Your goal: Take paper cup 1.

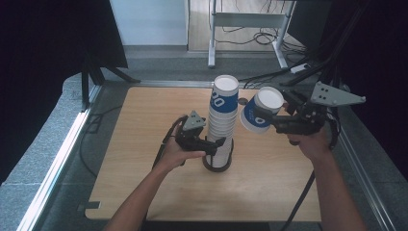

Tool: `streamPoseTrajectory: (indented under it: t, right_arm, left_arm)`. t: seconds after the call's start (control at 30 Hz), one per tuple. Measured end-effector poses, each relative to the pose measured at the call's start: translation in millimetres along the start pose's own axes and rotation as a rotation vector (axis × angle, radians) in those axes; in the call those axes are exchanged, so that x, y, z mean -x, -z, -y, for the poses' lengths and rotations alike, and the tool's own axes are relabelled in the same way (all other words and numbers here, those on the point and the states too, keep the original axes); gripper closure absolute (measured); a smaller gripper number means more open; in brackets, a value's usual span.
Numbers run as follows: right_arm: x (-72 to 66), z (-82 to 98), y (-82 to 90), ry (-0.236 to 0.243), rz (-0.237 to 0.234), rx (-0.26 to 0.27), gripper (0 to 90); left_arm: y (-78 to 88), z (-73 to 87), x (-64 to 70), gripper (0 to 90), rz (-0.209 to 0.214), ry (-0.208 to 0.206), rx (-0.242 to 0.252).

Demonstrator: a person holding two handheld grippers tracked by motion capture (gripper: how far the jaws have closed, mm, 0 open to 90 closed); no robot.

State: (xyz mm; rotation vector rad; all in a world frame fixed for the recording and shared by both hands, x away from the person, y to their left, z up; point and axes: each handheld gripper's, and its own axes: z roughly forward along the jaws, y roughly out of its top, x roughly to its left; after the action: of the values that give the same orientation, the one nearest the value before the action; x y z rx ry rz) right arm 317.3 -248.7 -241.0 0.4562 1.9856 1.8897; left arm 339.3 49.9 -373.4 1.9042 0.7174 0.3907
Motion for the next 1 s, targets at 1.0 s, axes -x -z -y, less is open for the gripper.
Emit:
streamPoseTrajectory:
  t: [1.0]
  right_arm:
    - [-15.7, 83.4, 2.2, -0.069, 0.001, -0.024, 28.5]
  left_arm:
    - [43.1, 63.6, 20.2, 8.3, 0.031, 0.041, 0.045]
